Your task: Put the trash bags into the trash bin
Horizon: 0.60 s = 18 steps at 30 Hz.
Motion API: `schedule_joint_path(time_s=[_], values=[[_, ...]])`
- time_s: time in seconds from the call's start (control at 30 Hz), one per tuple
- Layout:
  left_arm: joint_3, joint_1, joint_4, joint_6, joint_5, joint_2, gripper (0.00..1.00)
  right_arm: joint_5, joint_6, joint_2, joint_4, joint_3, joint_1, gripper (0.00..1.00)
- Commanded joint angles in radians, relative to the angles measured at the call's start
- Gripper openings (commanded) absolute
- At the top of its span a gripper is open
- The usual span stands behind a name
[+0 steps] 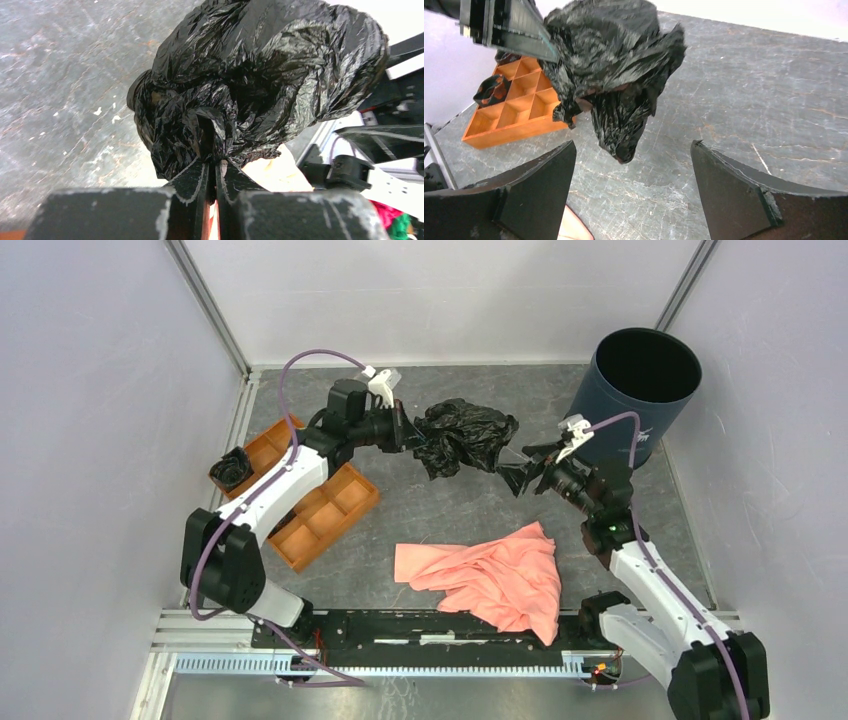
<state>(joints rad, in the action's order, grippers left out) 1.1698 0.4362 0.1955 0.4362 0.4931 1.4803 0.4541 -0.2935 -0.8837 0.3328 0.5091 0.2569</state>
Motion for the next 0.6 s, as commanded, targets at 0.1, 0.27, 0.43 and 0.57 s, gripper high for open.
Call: schedule_joint_path(time_s=[0.1, 0.27, 0.43, 0.57], values=[[-0.018, -0.061, -0.22, 0.197, 0.287, 0.064, 0.09, 0.075, -0.038, -0.116, 0.287, -0.033, -0.002, 0.89], [-0.025, -0.071, -0.264, 0.241, 0.35, 0.09, 0.08, 0.068, -0.13, -0.251, 0.492, -0.055, -0.002, 0.79], [-0.031, -0.071, -0.287, 0.256, 0.369, 0.101, 0.09, 0.109, -0.263, -0.334, 0.768, -0.056, -0.003, 0.61], [0.022, -0.07, -0.122, 0.152, 0.267, 0.094, 0.42, 0.101, -0.304, -0.35, 0.76, -0.027, -0.002, 0.03]])
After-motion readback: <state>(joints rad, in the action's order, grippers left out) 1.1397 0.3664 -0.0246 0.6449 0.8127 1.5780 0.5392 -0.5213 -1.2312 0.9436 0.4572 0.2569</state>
